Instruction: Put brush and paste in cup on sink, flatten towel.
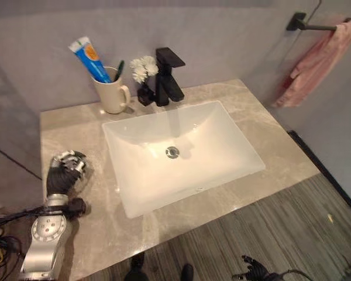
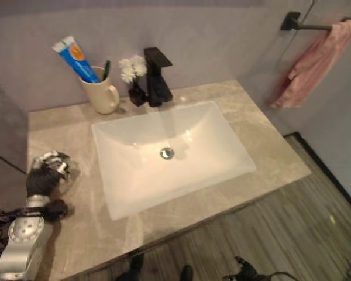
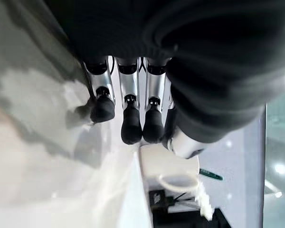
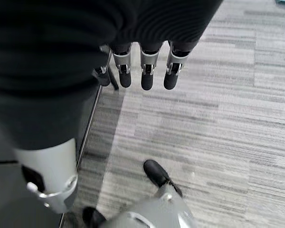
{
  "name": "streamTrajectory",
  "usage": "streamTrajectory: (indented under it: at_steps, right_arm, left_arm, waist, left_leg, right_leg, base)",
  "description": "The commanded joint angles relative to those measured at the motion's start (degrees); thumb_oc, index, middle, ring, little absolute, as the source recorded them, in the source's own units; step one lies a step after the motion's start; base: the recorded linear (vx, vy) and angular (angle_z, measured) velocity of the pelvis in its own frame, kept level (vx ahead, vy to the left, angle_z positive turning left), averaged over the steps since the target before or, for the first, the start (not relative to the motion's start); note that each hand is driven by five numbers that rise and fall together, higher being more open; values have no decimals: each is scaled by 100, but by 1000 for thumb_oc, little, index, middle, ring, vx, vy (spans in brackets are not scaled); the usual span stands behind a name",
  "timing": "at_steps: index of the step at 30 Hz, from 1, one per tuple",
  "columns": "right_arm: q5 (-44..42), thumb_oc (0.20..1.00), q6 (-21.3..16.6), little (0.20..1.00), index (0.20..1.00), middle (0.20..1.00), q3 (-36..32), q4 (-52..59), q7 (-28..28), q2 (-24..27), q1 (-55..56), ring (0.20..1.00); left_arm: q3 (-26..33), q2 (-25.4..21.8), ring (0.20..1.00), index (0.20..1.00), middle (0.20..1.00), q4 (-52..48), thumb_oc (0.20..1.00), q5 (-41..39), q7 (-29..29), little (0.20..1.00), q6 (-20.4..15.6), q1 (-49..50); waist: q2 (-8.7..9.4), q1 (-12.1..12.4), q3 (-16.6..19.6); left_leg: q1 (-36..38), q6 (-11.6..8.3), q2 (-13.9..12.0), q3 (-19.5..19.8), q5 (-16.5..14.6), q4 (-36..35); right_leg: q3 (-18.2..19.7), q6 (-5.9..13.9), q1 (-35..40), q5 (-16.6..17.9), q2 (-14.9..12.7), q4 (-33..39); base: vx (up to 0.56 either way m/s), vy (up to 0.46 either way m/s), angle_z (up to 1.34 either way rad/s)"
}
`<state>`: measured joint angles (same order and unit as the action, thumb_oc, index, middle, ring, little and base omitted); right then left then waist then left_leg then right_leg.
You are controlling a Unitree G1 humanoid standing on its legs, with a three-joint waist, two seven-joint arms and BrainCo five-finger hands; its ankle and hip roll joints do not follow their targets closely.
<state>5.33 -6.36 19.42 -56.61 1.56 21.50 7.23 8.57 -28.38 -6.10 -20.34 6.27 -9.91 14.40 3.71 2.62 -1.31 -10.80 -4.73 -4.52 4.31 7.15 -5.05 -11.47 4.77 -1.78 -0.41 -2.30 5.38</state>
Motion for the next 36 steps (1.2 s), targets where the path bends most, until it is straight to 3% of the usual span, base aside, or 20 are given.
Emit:
streamTrajectory:
  at_steps: [1, 6, 9, 10, 11, 12, 13, 18, 19, 21, 22, 23, 24, 25, 28, 31, 34, 36]
  right_arm:
    - [26, 1000, -169, 1000, 1000, 1000, -113, 145, 52, 161, 39, 1000]
    - [-264, 1000, -317, 1000, 1000, 1000, -293, 451, 44, 259, 152, 1000]
    - [-343, 1000, -303, 1000, 1000, 1000, -323, 303, -9, 232, 114, 1000]
    - [-397, 1000, -287, 1000, 1000, 1000, -288, 171, -94, 215, -55, 1000]
    - [-426, 1000, -277, 1000, 1000, 1000, -258, 116, -105, 202, -157, 1000]
    - [-513, 1000, -277, 1000, 1000, 1000, -162, 139, -72, 114, -338, 1000]
    - [-498, 1000, -309, 1000, 1000, 1000, -70, 342, -15, 104, -334, 1000]
    - [-543, 1000, -328, 1000, 1000, 1000, -145, 583, -21, 33, -306, 1000]
    - [-565, 1000, -342, 1000, 1000, 1000, -165, 702, 0, 18, -289, 1000]
    - [-389, 1000, -345, 1000, 1000, 1000, -114, 830, -9, 37, -266, 1000]
    - [-249, 1000, -335, 1000, 1000, 1000, -87, 877, -23, 55, -278, 1000]
    - [-96, 1000, -335, 1000, 1000, 1000, -70, 926, -48, 60, -328, 1000]
    - [-40, 1000, -335, 1000, 1000, 1000, -66, 1018, -51, 67, -360, 1000]
    - [-14, 1000, -332, 1000, 1000, 1000, -68, 1107, -44, 84, -376, 1000]
    - [-26, 1000, -356, 1000, 1000, 1000, -124, 1149, -7, 127, -318, 1000]
    - [-47, 1000, -369, 1000, 1000, 1000, -397, 1249, -82, 227, -383, 1000]
    - [-131, 1000, -366, 1000, 1000, 1000, -512, 1364, -115, 279, -397, 1000]
    - [-184, 1000, -373, 1000, 1000, 1000, -567, 1374, -148, 316, -396, 1000]
  left_arm:
    - [-35, 129, 200, 200, 200, -17, 200, -330, -399, 200, -158, 14]
    - [-412, 152, 200, 200, 200, -191, 200, -749, -910, 200, -232, 470]
    - [-548, 135, 200, 200, 200, -151, 200, -818, -946, 200, -205, 441]
    - [-645, 150, 200, 200, 200, -117, 200, -798, -945, 200, -207, 323]
    - [-692, 182, 200, 200, 200, -122, 200, -804, -954, 200, -211, 283]
    - [-739, 248, 200, 200, 200, -125, 200, -779, -992, 200, -259, 240]
    - [-871, 261, 200, 200, 200, -128, 200, -785, -1088, 200, -309, 190]
    - [-1069, 280, 200, 200, 200, -161, 200, -761, -1177, 200, -359, 117]
    - [-1126, 218, 200, 200, 200, -176, 200, -731, -1213, 200, -399, 120]
    - [-1144, 122, 200, 200, 200, -259, 200, -629, -1222, 200, -425, 152]
    - [-1119, 101, 200, 200, 200, -269, 200, -616, -1218, 200, -456, 187]
    - [-1043, 88, 200, 200, 200, -257, 200, -647, -1186, 200, -470, 232]
    - [-1038, 108, 200, 200, 200, -199, 200, -672, -1172, 200, -459, 219]
    - [-1009, 124, 200, 200, 200, -179, 200, -693, -1179, 200, -440, 217]
    - [-990, 165, 200, 200, 200, -149, 200, -762, -1242, 200, -440, 270]
    - [-1035, 355, 200, 200, 200, -75, 200, -818, -1265, 200, -374, 349]
    - [-1001, 477, 200, 200, 200, 77, 200, -778, -1253, 200, -371, 401]
    - [-1025, 509, 200, 200, 200, 155, 200, -752, -1239, 200, -389, 390]
  waist:
    - [172, 33, 50]
    - [49, 21, 38]
    - [37, 77, -9]
    - [60, 199, -129]
    - [67, 241, -128]
    - [50, 310, -125]
    - [-27, 225, -106]
    - [-186, 36, -113]
    - [-223, -49, -132]
    - [-243, -70, -178]
    - [-281, 19, -214]
    - [-376, 250, -292]
    - [-443, 351, -328]
    - [-499, 382, -320]
    - [-558, 383, -314]
    - [-627, 573, -171]
    - [-455, 622, -32]
    - [-426, 612, -11]
  left_leg:
    - [-10, 106, -121, 482, -259, 61]
    - [246, 142, -105, 572, -322, 206]
    - [292, 175, 49, 741, -473, 508]
    - [271, 230, 505, 1457, -754, 974]
    - [271, 283, 759, 1832, -877, 1095]
    - [265, 419, 1291, 2454, -1179, 1558]
    - [332, 467, 1440, 2557, -1241, 1703]
    - [508, 655, 1650, 2392, -1288, 1618]
    - [485, 722, 1708, 2140, -1281, 1532]
    - [432, 774, 1713, 1817, -1231, 1421]
    - [449, 813, 1629, 1581, -1251, 1329]
    - [466, 815, 1382, 1171, -1203, 1151]
    - [477, 798, 1258, 973, -1132, 1054]
    - [477, 801, 1172, 850, -1057, 970]
    - [661, 846, 1030, 657, -1027, 788]
    - [732, 840, 825, 177, -1074, 751]
    - [817, 776, 723, -176, -1153, 689]
    - [841, 732, 638, -284, -1148, 669]
  right_leg:
    - [-56, 80, -136, -77, -63, -38]
    - [-32, -40, 147, -235, 69, -159]
    - [71, -53, 247, -205, 50, -140]
    - [287, -65, 276, -124, -5, -95]
    - [446, -63, 224, -57, -18, -83]
    - [926, -25, 77, 93, -4, -115]
    - [1294, 10, -46, 186, 27, -195]
    - [1810, 204, -446, 423, -74, -426]
    - [2032, 378, -720, 602, -124, -478]
    - [2139, 546, -995, 774, -186, -485]
    - [1981, 598, -1108, 826, -272, -483]
    - [1055, 558, -1295, 736, -552, -544]
    - [368, 512, -1326, 612, -754, -678]
    - [50, 465, -1284, 524, -906, -780]
    - [51, 404, -1140, 398, -973, -1082]
    - [-864, 373, -661, 96, -1355, -1609]
    - [-1154, 453, -306, 80, -1237, -1233]
    - [-1038, 444, -285, 69, -1126, -1114]
  base:
    - [-37, -34, 8]
    - [-26, -30, 15]
    - [-47, 10, -4]
    - [-148, 33, -20]
    - [-202, 104, -92]
    - [-175, 202, -158]
    - [-190, 265, -195]
    - [-142, 213, -101]
    - [-213, 190, -89]
    - [-249, 181, -97]
    - [-272, 73, -111]
    - [-273, 31, -173]
    - [-263, 12, -219]
    - [-138, -4, -248]
    - [-35, -46, -130]
    - [-16, -110, -90]
    - [40, -225, -69]
    - [46, -261, -93]
